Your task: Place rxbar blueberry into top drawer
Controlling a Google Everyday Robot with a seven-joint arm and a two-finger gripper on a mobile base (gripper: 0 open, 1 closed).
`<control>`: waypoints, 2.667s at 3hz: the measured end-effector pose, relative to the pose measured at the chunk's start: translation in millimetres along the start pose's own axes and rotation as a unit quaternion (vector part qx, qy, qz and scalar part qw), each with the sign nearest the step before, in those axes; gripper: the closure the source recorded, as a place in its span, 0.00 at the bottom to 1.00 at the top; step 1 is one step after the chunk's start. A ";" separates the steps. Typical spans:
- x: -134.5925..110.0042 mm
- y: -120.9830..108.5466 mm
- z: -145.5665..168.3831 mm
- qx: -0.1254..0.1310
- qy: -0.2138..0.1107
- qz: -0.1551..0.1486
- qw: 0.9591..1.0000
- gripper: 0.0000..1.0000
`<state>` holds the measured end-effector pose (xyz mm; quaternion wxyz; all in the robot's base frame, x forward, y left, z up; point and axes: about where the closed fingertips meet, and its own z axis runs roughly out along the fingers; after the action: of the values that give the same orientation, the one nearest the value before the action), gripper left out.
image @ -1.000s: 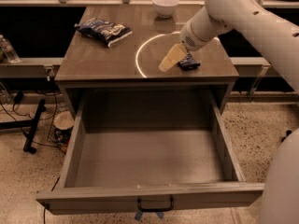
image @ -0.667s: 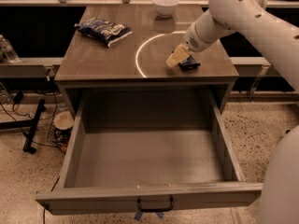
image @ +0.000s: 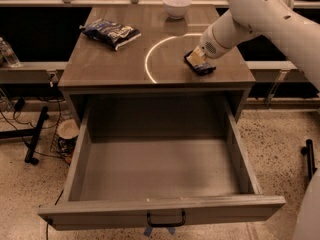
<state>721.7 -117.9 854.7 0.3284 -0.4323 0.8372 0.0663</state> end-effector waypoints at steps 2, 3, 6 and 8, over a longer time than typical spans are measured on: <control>-7.1 28.5 -13.5 -0.033 -0.006 -0.023 0.999 0.67; -0.3 38.9 -4.0 -0.050 -0.025 -0.003 0.998 0.43; 7.9 9.5 -34.2 0.003 -0.095 0.061 0.994 0.00; 5.4 -7.5 11.1 -0.005 -0.101 0.101 0.990 0.03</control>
Offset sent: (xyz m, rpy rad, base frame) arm -0.0220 0.0126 0.0143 0.0026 0.0106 0.0672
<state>730.6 -121.8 844.1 0.4011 -0.3378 0.8388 0.1466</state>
